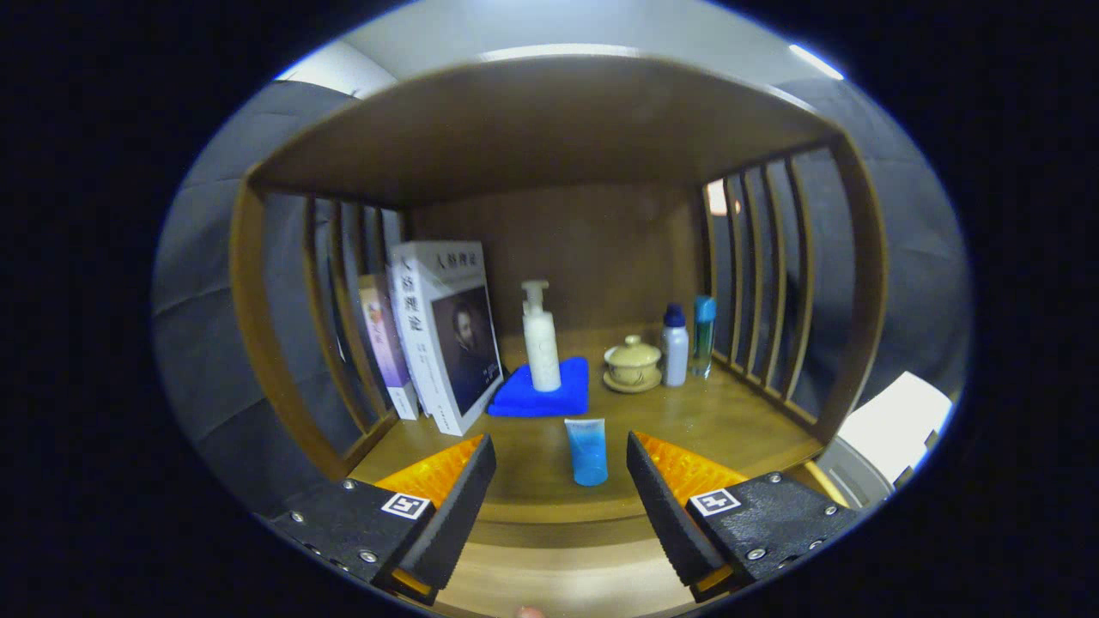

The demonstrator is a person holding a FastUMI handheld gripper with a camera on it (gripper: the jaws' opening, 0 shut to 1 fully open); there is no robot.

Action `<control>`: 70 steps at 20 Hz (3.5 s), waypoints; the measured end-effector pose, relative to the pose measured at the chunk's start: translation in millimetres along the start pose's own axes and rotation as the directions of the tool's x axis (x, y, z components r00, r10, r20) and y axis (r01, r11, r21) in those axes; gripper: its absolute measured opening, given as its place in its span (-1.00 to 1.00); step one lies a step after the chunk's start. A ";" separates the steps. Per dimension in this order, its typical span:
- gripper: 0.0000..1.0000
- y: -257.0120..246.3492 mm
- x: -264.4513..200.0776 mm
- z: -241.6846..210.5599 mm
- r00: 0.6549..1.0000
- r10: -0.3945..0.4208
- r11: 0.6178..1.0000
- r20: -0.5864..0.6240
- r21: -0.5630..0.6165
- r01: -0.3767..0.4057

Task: Pull open the drawer, take out the items inside it, and place them on the countertop above the cabinet.

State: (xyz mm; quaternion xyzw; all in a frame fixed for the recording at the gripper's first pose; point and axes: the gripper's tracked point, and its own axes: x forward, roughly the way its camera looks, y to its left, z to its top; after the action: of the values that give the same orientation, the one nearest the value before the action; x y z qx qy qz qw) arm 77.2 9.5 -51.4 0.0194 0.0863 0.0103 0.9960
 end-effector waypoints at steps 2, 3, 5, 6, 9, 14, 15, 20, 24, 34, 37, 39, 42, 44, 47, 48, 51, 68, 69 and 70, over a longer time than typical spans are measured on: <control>0.88 8.8 -32.8 6.0 0.997 0.012 1.000 0.074 -0.007 -0.012; 0.88 14.5 -50.8 6.8 0.993 0.025 1.000 0.113 0.008 -0.026; 0.88 23.7 -83.2 3.8 0.983 0.052 0.998 0.175 0.038 -0.059; 0.88 23.5 -97.3 -0.5 0.979 0.056 0.997 0.198 0.043 -0.065; 0.88 18.8 -128.3 -26.9 0.975 0.043 0.995 0.219 0.082 -0.062; 0.88 17.3 -158.0 -69.1 0.983 0.056 0.998 0.178 -0.012 -0.055; 0.88 17.4 -161.9 -77.3 0.983 0.057 0.998 0.172 -0.016 -0.055; 0.88 17.1 -170.9 -126.3 0.995 0.037 0.999 0.095 -0.037 -0.033; 0.89 13.1 -164.6 -165.2 1.000 0.011 1.000 0.015 -0.027 -0.010; 0.89 1.9 -136.9 -197.9 0.997 -0.034 0.999 -0.065 -0.023 0.032; 0.88 -2.6 -127.1 -195.2 0.997 -0.047 0.999 -0.062 -0.012 0.046; 0.88 0.0 -123.5 -195.9 0.997 -0.034 0.999 -0.066 -0.010 0.034; 0.89 3.5 -121.2 -202.8 0.996 -0.025 1.000 -0.086 -0.012 0.024; 0.89 2.3 -121.7 -201.6 0.996 -0.027 0.999 -0.080 -0.022 0.026; 0.89 4.2 -121.6 -200.5 0.997 -0.026 1.000 -0.079 -0.010 0.026; 0.89 3.7 -121.4 -200.3 0.997 -0.025 1.000 -0.079 -0.013 0.024; 0.89 1.9 -118.0 -198.5 0.997 -0.016 1.000 -0.081 -0.009 0.016; 0.90 0.2 -55.2 -176.0 0.999 -0.017 1.000 -0.042 -0.003 0.017; 0.90 -0.1 -51.5 -175.7 0.999 -0.017 1.000 -0.043 -0.012 0.017; 0.90 -0.2 -46.0 -175.8 0.999 -0.018 1.000 -0.039 -0.019 0.018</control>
State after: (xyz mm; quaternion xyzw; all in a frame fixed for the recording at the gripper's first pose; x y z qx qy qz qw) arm 1.7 14.7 -216.5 0.0092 0.1060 0.0026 0.9943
